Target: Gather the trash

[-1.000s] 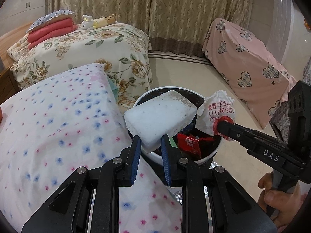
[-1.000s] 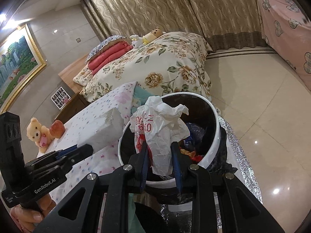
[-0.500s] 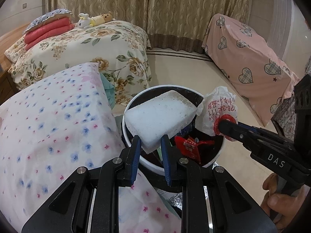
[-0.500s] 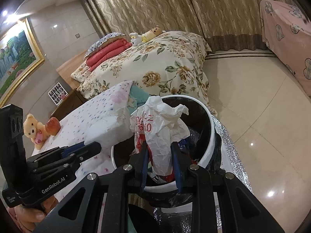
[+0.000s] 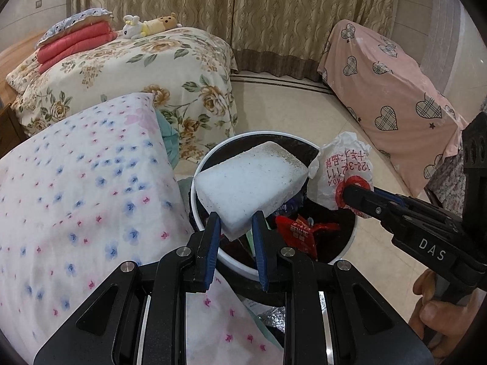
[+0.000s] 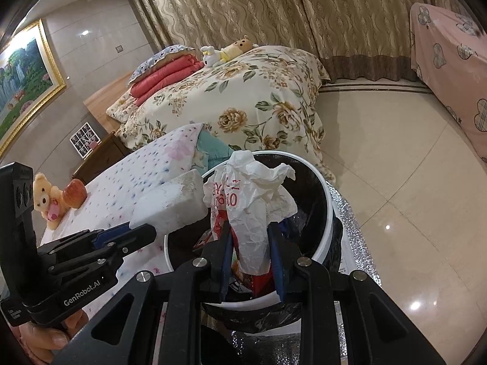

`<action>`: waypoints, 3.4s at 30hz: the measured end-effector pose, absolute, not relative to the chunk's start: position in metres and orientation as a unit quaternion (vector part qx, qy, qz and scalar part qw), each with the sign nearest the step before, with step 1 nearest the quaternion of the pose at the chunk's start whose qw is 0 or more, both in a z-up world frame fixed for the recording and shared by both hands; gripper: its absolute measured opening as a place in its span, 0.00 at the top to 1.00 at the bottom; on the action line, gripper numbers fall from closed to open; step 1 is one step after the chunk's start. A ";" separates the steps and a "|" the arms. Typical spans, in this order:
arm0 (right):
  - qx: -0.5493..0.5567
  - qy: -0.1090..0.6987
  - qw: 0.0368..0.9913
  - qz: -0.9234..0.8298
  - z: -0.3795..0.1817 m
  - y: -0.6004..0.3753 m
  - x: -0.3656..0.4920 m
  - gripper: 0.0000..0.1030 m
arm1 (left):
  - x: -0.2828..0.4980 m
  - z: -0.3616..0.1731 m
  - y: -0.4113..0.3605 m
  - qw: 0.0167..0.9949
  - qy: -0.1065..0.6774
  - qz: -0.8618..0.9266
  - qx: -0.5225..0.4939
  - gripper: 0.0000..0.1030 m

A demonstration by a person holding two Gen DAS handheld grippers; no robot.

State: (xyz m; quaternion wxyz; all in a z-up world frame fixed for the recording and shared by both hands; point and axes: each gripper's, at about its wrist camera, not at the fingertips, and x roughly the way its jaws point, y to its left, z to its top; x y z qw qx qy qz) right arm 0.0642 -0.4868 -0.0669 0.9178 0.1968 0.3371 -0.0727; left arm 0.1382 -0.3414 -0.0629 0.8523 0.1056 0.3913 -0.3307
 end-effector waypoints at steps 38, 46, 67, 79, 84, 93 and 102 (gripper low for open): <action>0.225 0.286 0.931 -0.033 -0.040 -0.424 0.023 0.14 | 0.083 -0.034 -0.202 0.905 0.355 -0.236 0.008 0.29; 0.181 0.261 0.948 0.000 -0.022 -0.386 0.021 0.13 | 0.056 -0.013 -0.143 0.937 0.309 -0.164 -0.021 0.29; 0.068 0.197 0.978 0.012 0.010 -0.331 0.013 0.00 | 0.011 0.001 -0.111 0.980 0.190 -0.062 0.023 0.00; 0.073 0.200 0.977 0.007 0.002 -0.332 0.014 0.00 | 0.011 -0.004 -0.109 0.980 0.189 -0.054 0.022 0.00; 0.065 0.203 0.977 0.008 0.000 -0.328 0.014 0.00 | 0.011 -0.005 -0.109 0.980 0.189 -0.057 0.020 0.00; 0.062 0.204 0.977 0.009 -0.001 -0.325 0.013 0.00 | 0.011 -0.005 -0.109 0.980 0.190 -0.056 0.018 0.00; 0.064 0.205 0.977 0.009 -0.001 -0.324 0.013 0.00 | 0.010 -0.005 -0.110 0.980 0.189 -0.055 0.019 0.00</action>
